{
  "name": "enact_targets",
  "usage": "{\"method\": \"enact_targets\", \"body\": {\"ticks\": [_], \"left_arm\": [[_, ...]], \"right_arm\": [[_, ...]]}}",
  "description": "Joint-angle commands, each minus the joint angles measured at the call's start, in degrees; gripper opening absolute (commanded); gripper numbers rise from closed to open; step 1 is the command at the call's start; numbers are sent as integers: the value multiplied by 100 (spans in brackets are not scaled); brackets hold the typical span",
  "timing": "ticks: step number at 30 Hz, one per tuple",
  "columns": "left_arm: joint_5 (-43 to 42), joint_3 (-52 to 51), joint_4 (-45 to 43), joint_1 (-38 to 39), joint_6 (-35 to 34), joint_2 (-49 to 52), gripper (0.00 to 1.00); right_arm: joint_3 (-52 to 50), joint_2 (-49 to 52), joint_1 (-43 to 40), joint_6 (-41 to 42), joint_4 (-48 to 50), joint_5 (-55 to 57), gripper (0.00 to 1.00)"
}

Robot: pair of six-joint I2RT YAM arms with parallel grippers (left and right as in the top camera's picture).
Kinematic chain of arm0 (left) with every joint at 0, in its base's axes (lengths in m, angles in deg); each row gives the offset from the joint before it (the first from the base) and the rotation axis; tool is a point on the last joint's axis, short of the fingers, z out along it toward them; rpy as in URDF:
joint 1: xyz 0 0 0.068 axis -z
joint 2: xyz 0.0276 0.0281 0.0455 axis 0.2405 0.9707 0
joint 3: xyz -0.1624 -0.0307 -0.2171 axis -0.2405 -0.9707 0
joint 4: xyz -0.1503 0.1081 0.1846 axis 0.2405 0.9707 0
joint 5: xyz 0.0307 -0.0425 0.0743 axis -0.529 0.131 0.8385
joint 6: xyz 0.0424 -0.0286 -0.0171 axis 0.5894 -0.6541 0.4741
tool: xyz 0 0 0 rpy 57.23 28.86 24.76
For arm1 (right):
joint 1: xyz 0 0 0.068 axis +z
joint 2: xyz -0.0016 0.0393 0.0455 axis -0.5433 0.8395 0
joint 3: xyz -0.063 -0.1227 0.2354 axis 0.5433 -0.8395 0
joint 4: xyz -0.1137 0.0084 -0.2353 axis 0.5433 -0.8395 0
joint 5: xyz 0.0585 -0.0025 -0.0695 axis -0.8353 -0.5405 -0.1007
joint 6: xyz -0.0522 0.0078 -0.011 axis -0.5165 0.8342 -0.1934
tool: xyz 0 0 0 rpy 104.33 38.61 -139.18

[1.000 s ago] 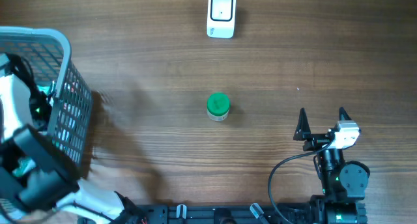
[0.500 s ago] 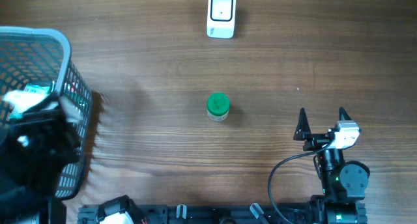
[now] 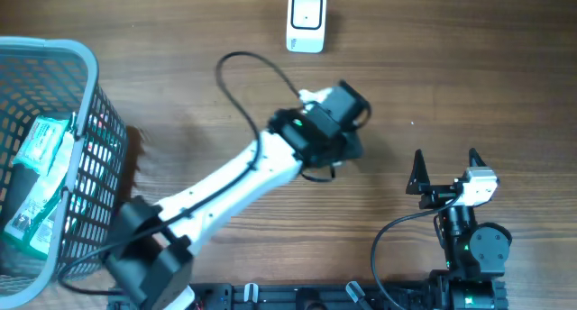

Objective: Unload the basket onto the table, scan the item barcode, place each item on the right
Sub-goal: 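Place the white pouch right of the jar with the left gripper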

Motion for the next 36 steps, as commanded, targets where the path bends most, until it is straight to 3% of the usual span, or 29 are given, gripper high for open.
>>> {"method": "enact_targets", "body": {"ticks": [1,9,13,16,26,31,36], "left_arm": [[1172,7,-295,531,1526,435,50],[1447,7,-330,680,1687,1325,51],[1478,44,-330,667,2267,984,78],[1891,184,-330,463,2352,492,85],[2144,494,-243,-1193,3464,-2382,95],[3023,494,15,-2100,3462,-3359,100],[3075,494,531,-3674,3008,-3799,100]], "right_arm": [[-7,-46,2,-52,15,37,100],[-7,-46,2,-50,15,37,100],[-7,-46,2,-52,15,37,100],[-7,-46,2,-50,15,37,100],[-7,-46,2,-50,15,37,100],[-7,-46,2,-52,15,35,100],[-7,-46,2,-52,15,37,100]]}}
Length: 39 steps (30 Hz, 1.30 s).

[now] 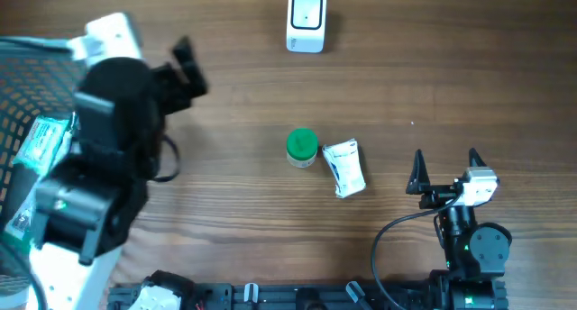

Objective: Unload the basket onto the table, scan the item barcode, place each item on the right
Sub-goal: 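Place the white pouch right of the jar with the left gripper, then grasp the mint-green Zappy tissue wipes pack in the basket with the left gripper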

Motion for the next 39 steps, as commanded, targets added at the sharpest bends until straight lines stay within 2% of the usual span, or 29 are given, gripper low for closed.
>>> {"method": "enact_targets", "body": {"ticks": [1,8,10,14,19,22,25,27,30,34,37,39], "left_arm": [[203,76,267,-1392,-651,-140,100],[-365,74,1434,-4317,-3738,-57,100],[-417,74,1801,-4885,-4275,184,100],[-837,68,1985,-5512,-4260,1082,100],[-1029,68,1633,-5967,-4186,2568,100],[-1054,68,1158,-5982,-3560,3254,100],[-1058,68,404,-5982,-2426,3941,100],[-1045,68,181,-5984,-2090,4282,100],[-1054,-11,-66,-5971,-2022,4677,100],[-1023,-715,-933,-5974,-1491,4756,100],[-1010,-1154,-1427,-5974,-1493,4760,100],[-1012,-1432,-1770,-5974,-1493,4767,94]], "right_arm": [[-7,-46,2,-50,15,37,99],[-7,-46,2,-52,15,37,100],[-7,-46,2,-50,15,37,100],[-7,-46,2,-50,15,37,100],[-7,-46,2,-52,15,35,100],[-7,-46,2,-52,15,37,100],[-7,-46,2,-50,15,37,100],[-7,-46,2,-52,15,37,100],[-7,-46,2,-50,15,37,100],[-7,-46,2,-52,15,37,100],[-7,-46,2,-52,15,37,99],[-7,-46,2,-50,15,37,100]]}}
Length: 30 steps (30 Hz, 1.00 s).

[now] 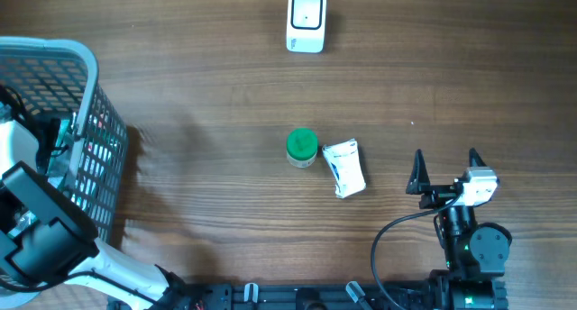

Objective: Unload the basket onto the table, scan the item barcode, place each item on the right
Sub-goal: 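Grasp the mint-green Zappy tissue wipes pack in the basket with the left gripper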

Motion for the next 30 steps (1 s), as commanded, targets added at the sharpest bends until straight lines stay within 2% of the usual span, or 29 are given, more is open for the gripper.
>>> {"method": "enact_targets", "body": {"ticks": [1,4,6,10,13,17,21,22,24,30], "left_arm": [[31,-457,-367,-11,149,94,88],[28,-516,-501,-11,149,94,43],[28,-516,-490,-11,151,92,6],[9,-498,-420,-11,149,-76,4],[-72,-494,-367,-11,144,-960,4],[-726,-494,-221,-11,127,-2588,4],[-1102,-494,181,-11,125,-3635,4],[-1097,-494,350,-11,125,-3672,5],[-966,-538,564,-15,107,-3486,100],[-706,-584,551,-15,-365,-1950,100]], "right_arm": [[-7,-46,2,-52,13,37,100],[-7,-46,2,-52,13,37,100],[-7,-46,2,-52,13,37,100],[-7,-46,2,-52,13,37,100],[-7,-46,2,-50,13,37,100],[-7,-46,2,-50,13,37,100],[-7,-46,2,-52,13,37,100],[-7,-46,2,-50,13,37,100],[-7,-46,2,-52,13,37,100],[-7,-46,2,-52,13,37,100]]}}
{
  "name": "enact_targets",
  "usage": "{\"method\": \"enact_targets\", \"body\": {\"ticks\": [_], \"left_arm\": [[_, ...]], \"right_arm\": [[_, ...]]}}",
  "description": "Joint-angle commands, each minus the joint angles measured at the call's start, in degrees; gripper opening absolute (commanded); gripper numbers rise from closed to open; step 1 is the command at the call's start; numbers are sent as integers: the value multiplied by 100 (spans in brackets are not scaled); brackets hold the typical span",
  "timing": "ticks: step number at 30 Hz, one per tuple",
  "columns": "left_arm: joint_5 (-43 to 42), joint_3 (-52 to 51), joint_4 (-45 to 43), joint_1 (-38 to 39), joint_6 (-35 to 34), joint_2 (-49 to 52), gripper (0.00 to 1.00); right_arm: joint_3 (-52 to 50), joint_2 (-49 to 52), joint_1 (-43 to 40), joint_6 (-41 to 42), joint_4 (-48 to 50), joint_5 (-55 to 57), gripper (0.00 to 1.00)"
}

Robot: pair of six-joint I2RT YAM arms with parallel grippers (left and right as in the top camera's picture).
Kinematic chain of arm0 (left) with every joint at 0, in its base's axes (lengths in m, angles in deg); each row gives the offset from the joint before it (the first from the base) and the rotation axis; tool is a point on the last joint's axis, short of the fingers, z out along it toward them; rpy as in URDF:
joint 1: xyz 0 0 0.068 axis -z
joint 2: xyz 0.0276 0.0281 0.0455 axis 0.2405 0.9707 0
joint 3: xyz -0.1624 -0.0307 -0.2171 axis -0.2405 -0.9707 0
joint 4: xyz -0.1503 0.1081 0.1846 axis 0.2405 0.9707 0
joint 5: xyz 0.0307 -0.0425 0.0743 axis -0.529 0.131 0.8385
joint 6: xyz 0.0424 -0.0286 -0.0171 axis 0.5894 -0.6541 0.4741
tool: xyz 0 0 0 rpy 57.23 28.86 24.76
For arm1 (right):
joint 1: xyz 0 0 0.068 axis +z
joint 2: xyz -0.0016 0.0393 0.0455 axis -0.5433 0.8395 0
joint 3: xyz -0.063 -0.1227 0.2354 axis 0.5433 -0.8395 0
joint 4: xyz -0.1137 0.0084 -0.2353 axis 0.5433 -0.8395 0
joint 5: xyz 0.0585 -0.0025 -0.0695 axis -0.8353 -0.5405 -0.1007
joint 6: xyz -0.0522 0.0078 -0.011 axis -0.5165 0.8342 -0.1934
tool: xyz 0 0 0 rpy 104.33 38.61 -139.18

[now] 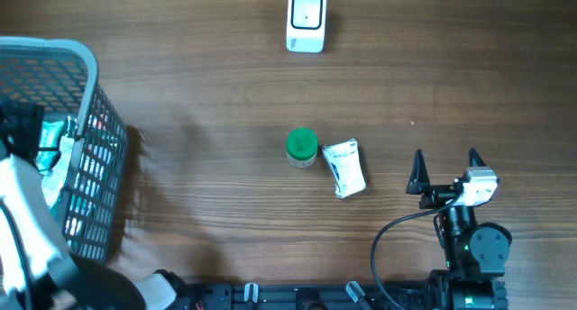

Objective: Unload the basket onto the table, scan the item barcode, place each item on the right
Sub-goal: 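Grasp the mint-green Zappy tissue wipes pack in the basket with the left gripper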

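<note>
The white barcode scanner point(306, 22) stands at the table's far edge. At mid-table a green-lidded jar point(302, 148) sits upright, with a white packet point(344, 168) lying just to its right. My left arm reaches into the grey basket point(86, 67) at the far left. There my left gripper point(22, 128) shows only as dark parts beside a green and white package point(61, 134), and its jaws are hidden. My right gripper point(445, 159) stands open at the near right, holding nothing, to the right of the packet.
The basket's mesh wall point(99, 175) rises along the left edge. A black cable point(388, 238) loops beside the right arm's base at the near edge. Bare wood lies between the basket and the jar.
My left arm has shifted within the basket: its dark wrist was low at the near left, and now the white link covers that spot with the gripper farther back by the package. The right arm is unchanged.
First my left gripper was over mid-table. Then the green-lidded jar and white packet lay uncovered there and the arm was at the basket's rim. After that it was over the basket, and now it is inside by the green and white package.
</note>
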Motion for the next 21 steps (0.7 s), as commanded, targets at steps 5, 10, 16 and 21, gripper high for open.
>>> {"method": "enact_targets", "body": {"ticks": [5,10,16,21], "left_arm": [[444,-632,-1038,-256,149,1561,100],[339,-852,-1797,-428,420,1969,100],[-439,-850,-2476,-428,1329,2575,4],[-894,-822,-2474,-428,1325,1829,4]], "right_arm": [[-7,-46,2,-52,15,37,100],[-7,-46,2,-52,15,37,100],[-7,-46,2,-52,15,37,100],[-7,-46,2,-52,15,37,100]]}}
